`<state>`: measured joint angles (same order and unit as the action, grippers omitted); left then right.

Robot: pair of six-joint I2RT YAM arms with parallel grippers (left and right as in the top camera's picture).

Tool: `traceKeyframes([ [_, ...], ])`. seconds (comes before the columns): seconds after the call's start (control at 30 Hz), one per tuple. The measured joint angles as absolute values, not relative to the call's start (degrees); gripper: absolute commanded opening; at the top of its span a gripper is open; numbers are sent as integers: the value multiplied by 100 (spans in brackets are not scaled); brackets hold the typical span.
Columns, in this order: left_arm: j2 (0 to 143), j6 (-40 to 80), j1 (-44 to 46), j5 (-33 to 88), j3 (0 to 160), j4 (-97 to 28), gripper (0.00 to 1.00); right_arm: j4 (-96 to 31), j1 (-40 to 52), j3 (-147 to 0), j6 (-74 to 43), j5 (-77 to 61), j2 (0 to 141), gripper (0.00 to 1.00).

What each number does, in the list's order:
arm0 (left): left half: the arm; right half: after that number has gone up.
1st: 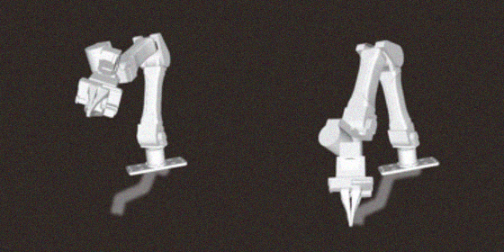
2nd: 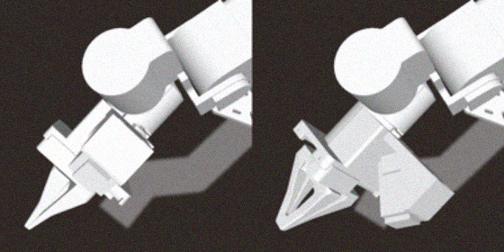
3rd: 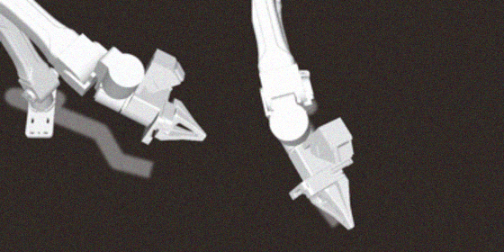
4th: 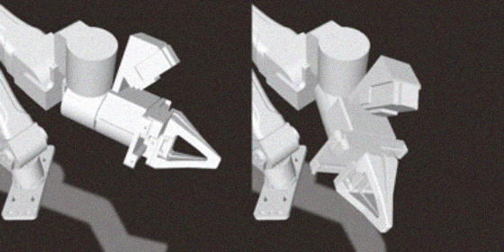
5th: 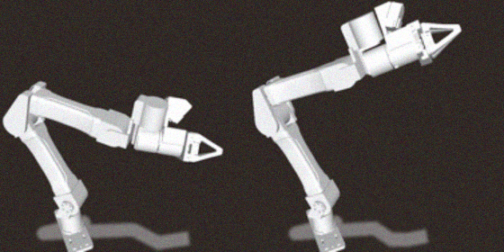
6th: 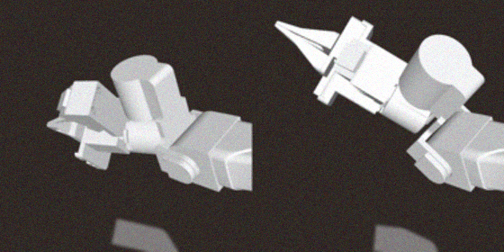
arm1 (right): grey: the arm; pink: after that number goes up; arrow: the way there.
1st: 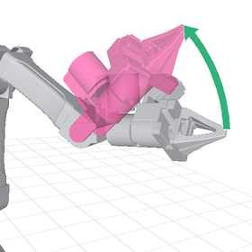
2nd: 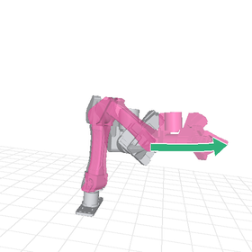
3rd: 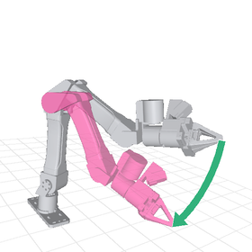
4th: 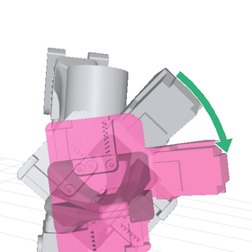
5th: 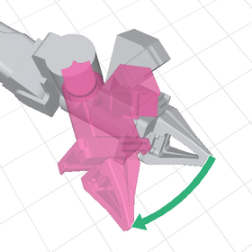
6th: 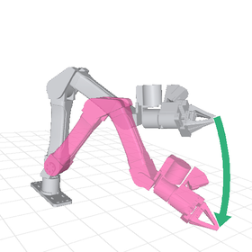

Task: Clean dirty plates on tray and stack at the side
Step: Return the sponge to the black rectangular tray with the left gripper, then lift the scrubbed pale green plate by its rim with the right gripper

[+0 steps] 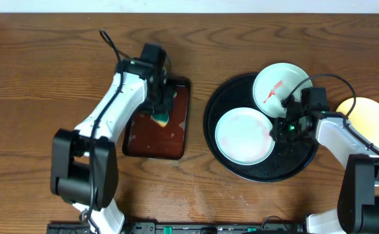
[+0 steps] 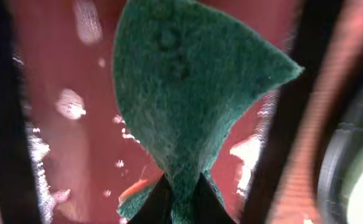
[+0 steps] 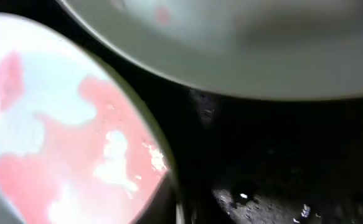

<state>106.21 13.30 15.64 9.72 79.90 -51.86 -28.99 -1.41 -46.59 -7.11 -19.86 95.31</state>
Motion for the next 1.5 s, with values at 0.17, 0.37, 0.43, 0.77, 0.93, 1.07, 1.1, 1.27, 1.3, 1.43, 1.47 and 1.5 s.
traceKeyframes([
  [0.17,10757,1352,1542,976,7583,-4967,30,-2853,-152,-4644,-624,-2193,9539,1],
  [0.37,10569,1365,1542,991,7614,-5172,46,-3092,-104,-4633,-707,-1977,9408,1],
  [0.43,10385,1376,1542,996,7649,-5249,50,-3194,-12,-4609,-733,-1747,9172,1],
  [0.77,8949,1369,1542,993,7741,-5402,79,-3282,1039,-4600,-858,401,6947,1],
  [0.93,8731,1367,1542,993,7752,-5404,80,-3280,1667,-4600,-829,1741,6420,1],
  [1.07,8735,1367,1542,993,7752,-5404,80,-3282,2270,-4600,-631,2574,6270,1],
  [1.1,8735,1367,1542,993,7752,-5404,81,-3277,2445,-4600,-561,2759,6272,1],
  [1.27,8735,1367,1542,993,7752,-5404,81,-3271,3468,-4600,-158,3717,6272,1],
  [1.3,8735,1367,1542,993,7752,-5404,81,-3269,3653,-4600,-91,3905,6272,1],
  [1.43,8735,1367,1542,993,7752,-5404,82,-3232,4250,-4600,106,4497,6272,1],
  [1.47,8735,1367,1542,993,7752,-5404,82,-3232,4388,-4600,139,4602,6272,1],
  [1.5,8735,1367,1542,993,7752,-5404,82,-3229,4532,-4600,178,4711,6272,1],
])
